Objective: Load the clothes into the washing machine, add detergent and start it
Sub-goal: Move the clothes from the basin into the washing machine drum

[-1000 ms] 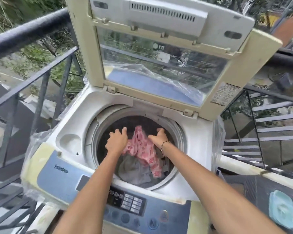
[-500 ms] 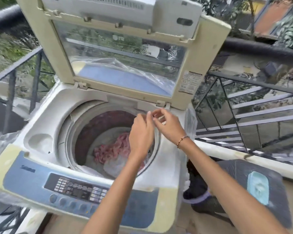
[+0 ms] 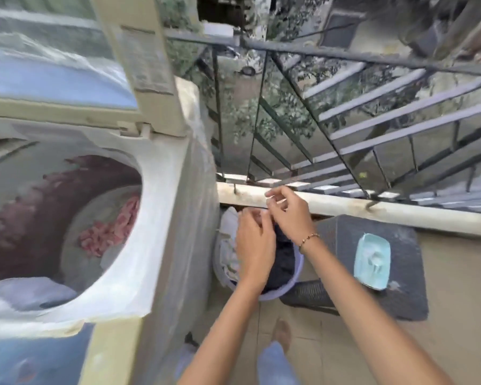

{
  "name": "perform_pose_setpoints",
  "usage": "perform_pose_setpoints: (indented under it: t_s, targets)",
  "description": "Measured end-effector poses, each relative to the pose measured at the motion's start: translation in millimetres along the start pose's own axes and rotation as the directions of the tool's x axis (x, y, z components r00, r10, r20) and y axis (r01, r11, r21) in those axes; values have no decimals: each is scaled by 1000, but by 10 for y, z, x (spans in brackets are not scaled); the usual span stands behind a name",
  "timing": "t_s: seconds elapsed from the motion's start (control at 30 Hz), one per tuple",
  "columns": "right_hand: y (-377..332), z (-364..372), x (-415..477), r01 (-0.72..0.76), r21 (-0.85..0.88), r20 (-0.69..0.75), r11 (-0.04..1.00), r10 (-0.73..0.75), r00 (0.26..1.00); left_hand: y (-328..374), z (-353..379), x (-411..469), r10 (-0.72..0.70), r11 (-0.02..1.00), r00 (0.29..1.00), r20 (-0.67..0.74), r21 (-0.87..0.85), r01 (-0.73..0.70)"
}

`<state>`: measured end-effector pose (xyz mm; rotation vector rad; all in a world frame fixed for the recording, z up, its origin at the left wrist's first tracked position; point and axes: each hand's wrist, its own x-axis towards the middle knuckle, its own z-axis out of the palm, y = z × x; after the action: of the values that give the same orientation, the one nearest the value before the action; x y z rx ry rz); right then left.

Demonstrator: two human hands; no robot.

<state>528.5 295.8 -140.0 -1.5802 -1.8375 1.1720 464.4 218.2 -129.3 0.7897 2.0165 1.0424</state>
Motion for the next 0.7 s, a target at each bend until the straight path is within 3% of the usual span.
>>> perform_pose_setpoints:
  t_s: [0.23, 0.33, 0.47, 0.53, 0.6, 0.7]
  targets:
    - [1683, 594, 208, -252, 23, 99, 968, 248, 964, -1678, 779, 783, -277, 896, 961, 0, 360, 259]
    - [2238, 934, 218, -323, -3, 140, 946, 320, 937, -2292, 950, 1117, -257, 872, 964, 73, 447, 199]
    - [2800, 1373, 226, -438, -35, 163, 898, 438, 884, -2876, 1118, 1457, -156, 821, 962, 224, 571, 0]
    - [3008, 1579, 232, -496, -58, 205, 866, 497, 843, -3077, 1181, 1544, -213, 734, 921, 326, 675, -70]
    - [3170, 1755, 228, -581, -67, 250, 811, 577, 777, -3224, 1218, 1554, -293, 586, 881, 372, 798, -142]
    - [3314, 1922, 183, -722, -57, 331, 690, 695, 638, -3366, 1292, 1541, -259, 377, 912, 317, 903, -207]
